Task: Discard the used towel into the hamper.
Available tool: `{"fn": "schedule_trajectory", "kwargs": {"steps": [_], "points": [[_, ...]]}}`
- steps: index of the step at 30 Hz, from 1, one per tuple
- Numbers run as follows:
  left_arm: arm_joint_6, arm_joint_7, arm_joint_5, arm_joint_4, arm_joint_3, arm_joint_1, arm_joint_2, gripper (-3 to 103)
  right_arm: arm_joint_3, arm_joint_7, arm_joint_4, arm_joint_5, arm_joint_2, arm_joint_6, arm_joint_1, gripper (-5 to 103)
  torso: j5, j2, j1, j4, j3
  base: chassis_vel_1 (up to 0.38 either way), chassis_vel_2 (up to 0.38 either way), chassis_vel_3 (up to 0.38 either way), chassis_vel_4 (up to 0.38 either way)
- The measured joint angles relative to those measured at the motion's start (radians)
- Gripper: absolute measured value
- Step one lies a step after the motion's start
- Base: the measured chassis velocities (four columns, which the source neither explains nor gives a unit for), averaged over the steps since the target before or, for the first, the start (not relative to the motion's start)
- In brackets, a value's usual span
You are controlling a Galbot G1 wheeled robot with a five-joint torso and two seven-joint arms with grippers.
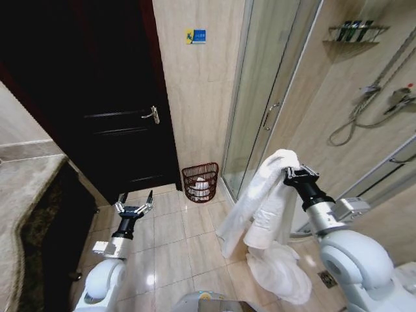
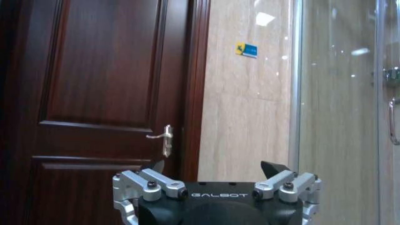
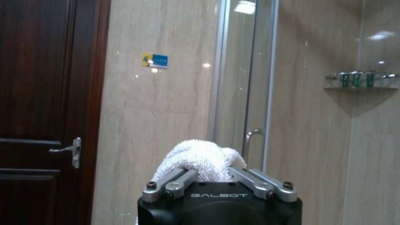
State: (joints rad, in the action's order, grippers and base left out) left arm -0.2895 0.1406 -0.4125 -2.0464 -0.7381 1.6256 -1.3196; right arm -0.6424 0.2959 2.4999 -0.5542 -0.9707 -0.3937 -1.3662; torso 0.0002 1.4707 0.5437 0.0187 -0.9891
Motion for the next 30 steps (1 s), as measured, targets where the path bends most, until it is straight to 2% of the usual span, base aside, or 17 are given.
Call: {"fn": "schedule_trajectory", "kwargs": {"steps": [16,23,30], "points": [[0.007,0.003,-0.002,-0.008,0.004,-0.001,-0.002,100,0.004,-0.01,0.0,0.009,-0.005,0.007,-0.006,4,-0.0001,0.0,0.0,-0.0002,0.0,0.088,0.082,-0.085,-0.076],[0.039,0.014,-0.003,-0.022,0.001,0.01,-0.001,100,0.002,-0.01,0.0,0.009,-0.006,0.01,-0.007,4,-0.0002,0.0,0.0,0.0001,0.0,0.066,0.067,-0.071,-0.074],[0.043,0.017,-0.003,-0.023,0.001,0.01,-0.002,100,0.002,-0.009,0.0,0.009,-0.008,0.011,-0.011,4,-0.0001,0.0,0.0,0.0,0.0,0.1,0.105,-0.061,-0.059]]}}
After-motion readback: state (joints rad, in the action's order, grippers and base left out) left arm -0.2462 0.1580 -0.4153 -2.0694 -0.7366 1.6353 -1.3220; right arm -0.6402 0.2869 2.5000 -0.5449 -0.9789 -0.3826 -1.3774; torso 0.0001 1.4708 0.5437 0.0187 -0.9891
